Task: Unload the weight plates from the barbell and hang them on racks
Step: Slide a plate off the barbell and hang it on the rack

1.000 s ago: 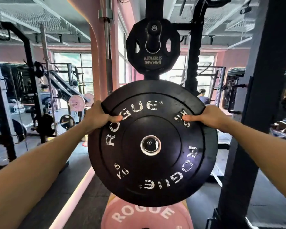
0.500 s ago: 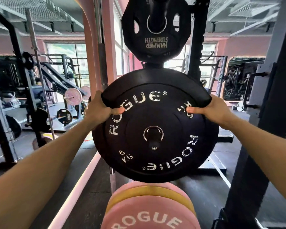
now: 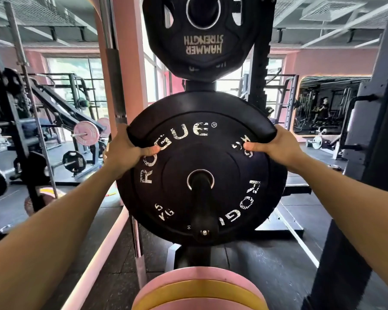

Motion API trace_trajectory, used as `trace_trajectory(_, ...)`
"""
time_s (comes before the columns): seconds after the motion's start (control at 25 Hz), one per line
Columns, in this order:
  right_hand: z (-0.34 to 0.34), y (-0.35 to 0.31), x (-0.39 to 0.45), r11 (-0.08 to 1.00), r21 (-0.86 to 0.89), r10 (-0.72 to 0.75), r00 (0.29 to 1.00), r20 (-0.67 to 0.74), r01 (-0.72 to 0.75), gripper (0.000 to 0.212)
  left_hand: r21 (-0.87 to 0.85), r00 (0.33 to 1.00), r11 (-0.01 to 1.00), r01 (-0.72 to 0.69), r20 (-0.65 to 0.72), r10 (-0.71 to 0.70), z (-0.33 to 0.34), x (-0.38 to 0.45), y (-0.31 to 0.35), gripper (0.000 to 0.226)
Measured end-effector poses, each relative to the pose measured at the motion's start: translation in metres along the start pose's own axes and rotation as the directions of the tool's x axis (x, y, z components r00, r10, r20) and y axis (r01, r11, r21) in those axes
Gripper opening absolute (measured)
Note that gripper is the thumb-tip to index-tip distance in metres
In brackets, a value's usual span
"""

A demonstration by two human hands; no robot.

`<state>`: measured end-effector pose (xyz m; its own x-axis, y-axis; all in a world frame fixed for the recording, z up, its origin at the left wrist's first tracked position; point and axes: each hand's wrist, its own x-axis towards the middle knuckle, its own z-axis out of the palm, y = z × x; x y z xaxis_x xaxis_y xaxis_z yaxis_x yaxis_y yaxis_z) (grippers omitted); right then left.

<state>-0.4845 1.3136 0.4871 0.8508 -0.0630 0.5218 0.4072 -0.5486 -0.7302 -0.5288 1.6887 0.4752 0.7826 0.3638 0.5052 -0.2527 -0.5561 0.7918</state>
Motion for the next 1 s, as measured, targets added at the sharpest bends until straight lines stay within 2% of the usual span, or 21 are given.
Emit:
trace_trajectory(0.28, 0.008, 0.016, 0.021, 0.999, -0.035, -0.021, 1.0, 0.014, 0.022, 0.065, 0.077, 1.0, 0.997, -0.03, 0.001, 0.03, 0.01, 0.024, -0.009, 0.095)
trace_trajectory(0.4, 0.009, 0.013, 0.018, 0.999, 0.022, -0.039, 0.999, 0.001, 0.039, 0.069, 0.085, 0.998, 0.994, -0.066, -0.001, 0.067, 0.011, 0.02, -0.013, 0.09)
trace_trajectory(0.52, 0.01, 0.012, 0.021, 0.999, 0.016, -0.046, 0.999, 0.0, 0.046, 0.064, 0.069, 0.998, 0.996, -0.055, -0.022, 0.056, 0.011, 0.013, -0.018, 0.096)
trace_trajectory(0.68, 0.016, 0.021, 0.023, 1.0, 0.003, -0.004, 1.0, -0.011, 0.004, 0.098, 0.198, 0.997, 0.98, 0.01, -0.076, 0.005, 0.014, 0.008, -0.01, 0.099)
trace_trajectory(0.84, 0.015, 0.027, -0.001, 0.997, -0.077, 0.016, 1.0, -0.021, -0.018, 0.099, 0.489, 0.998, 0.871, 0.051, -0.001, -0.058, 0.013, -0.016, -0.012, 0.119)
trace_trajectory(0.92, 0.006, 0.033, -0.026, 0.992, -0.118, 0.057, 0.996, 0.065, -0.049, 0.109, 0.491, 0.996, 0.871, 0.03, 0.055, -0.066, 0.008, -0.04, -0.02, 0.126)
trace_trajectory(1.0, -0.003, 0.043, -0.061, 0.983, -0.161, 0.103, 0.988, 0.118, -0.083, 0.104, 0.463, 0.986, 0.886, -0.011, 0.152, -0.068, 0.005, -0.067, -0.032, 0.118)
